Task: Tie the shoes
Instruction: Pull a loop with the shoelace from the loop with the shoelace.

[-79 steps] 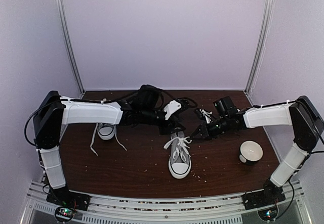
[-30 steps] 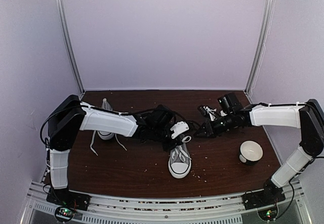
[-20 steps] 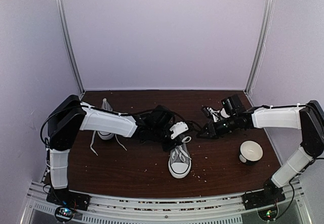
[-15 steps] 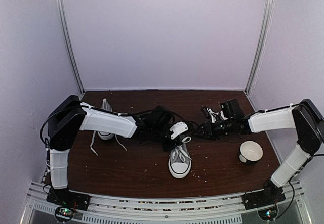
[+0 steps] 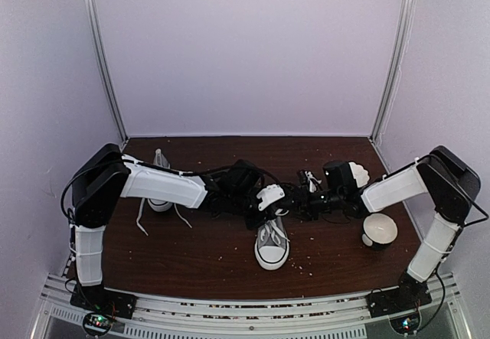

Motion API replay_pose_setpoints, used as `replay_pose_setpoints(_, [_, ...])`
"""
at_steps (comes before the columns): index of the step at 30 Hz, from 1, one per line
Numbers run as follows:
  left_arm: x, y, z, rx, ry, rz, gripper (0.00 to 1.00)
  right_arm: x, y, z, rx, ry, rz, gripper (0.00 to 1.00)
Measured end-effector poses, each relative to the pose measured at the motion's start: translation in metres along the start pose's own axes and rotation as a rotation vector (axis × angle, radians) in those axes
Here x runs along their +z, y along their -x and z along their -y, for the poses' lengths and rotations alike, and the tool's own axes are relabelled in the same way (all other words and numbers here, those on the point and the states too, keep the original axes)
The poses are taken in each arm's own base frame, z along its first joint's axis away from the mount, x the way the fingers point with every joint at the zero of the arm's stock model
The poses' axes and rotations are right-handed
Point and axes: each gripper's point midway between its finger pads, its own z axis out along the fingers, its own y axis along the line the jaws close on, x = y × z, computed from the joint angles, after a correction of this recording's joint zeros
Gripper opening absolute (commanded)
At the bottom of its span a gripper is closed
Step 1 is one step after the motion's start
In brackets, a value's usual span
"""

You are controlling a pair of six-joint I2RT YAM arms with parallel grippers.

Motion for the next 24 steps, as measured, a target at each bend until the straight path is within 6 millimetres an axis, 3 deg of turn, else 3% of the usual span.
replay_pose_setpoints(2, [0.000,0.000,0.000,0.000,0.000,0.000,0.04,0.000,-0.003,0.004,0.010,-0.006,-0.006,0.35])
replay_pose_setpoints(5, [0.000,0.000,0.000,0.000,0.000,0.000,0.04,0.000,-0.007,0.006,0.021,-0.008,-0.011,0.05])
replay_pose_setpoints(6, [0.000,0.000,0.000,0.000,0.000,0.000,0.04,0.000,-0.007,0.007,0.023,-0.007,-0.013,0.00])
replay_pose_setpoints(24, [-0.006,-0.001,-0.002,0.033,0.011,0.011,0.09,-0.017,-0.011,0.008,-0.015,-0.027,-0.031,0.00])
